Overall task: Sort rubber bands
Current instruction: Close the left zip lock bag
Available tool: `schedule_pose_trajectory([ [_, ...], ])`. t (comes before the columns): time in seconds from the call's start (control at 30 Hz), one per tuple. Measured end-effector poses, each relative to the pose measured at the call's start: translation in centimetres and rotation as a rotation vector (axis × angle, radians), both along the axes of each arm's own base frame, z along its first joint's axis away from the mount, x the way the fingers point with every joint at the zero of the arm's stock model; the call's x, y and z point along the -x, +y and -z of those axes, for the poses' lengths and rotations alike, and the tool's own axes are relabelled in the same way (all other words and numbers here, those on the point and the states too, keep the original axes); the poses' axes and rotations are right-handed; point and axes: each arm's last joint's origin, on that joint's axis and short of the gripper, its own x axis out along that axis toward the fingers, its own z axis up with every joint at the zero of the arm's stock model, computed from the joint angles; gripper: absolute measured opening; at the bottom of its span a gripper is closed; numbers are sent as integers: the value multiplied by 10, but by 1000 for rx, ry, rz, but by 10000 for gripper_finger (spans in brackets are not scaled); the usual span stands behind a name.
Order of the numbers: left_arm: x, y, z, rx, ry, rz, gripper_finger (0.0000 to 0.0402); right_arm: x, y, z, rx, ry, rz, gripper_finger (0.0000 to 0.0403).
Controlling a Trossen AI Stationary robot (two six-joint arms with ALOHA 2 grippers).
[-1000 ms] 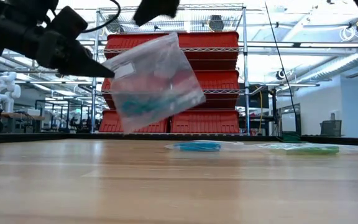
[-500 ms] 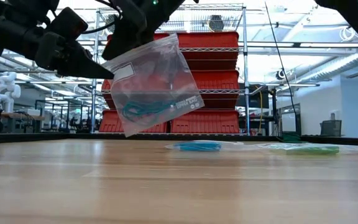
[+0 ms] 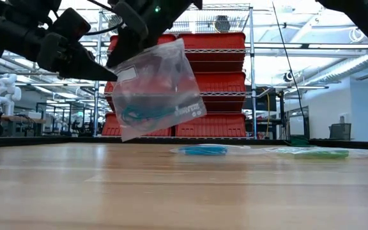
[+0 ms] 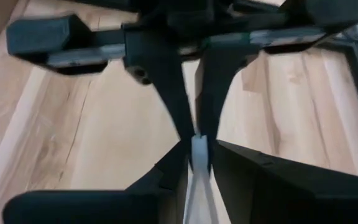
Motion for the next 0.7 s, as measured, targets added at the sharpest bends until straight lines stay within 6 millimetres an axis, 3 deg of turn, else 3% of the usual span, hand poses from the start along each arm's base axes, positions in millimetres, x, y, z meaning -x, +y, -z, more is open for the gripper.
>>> schedule_pose_trajectory([
  [0.23, 0, 1, 1, 3, 6, -13, 0, -2, -1, 4, 51, 5, 16, 13],
  [0.7, 7, 1, -13, 9, -87, -32, 0, 19, 0, -18, 78, 78, 53, 2],
])
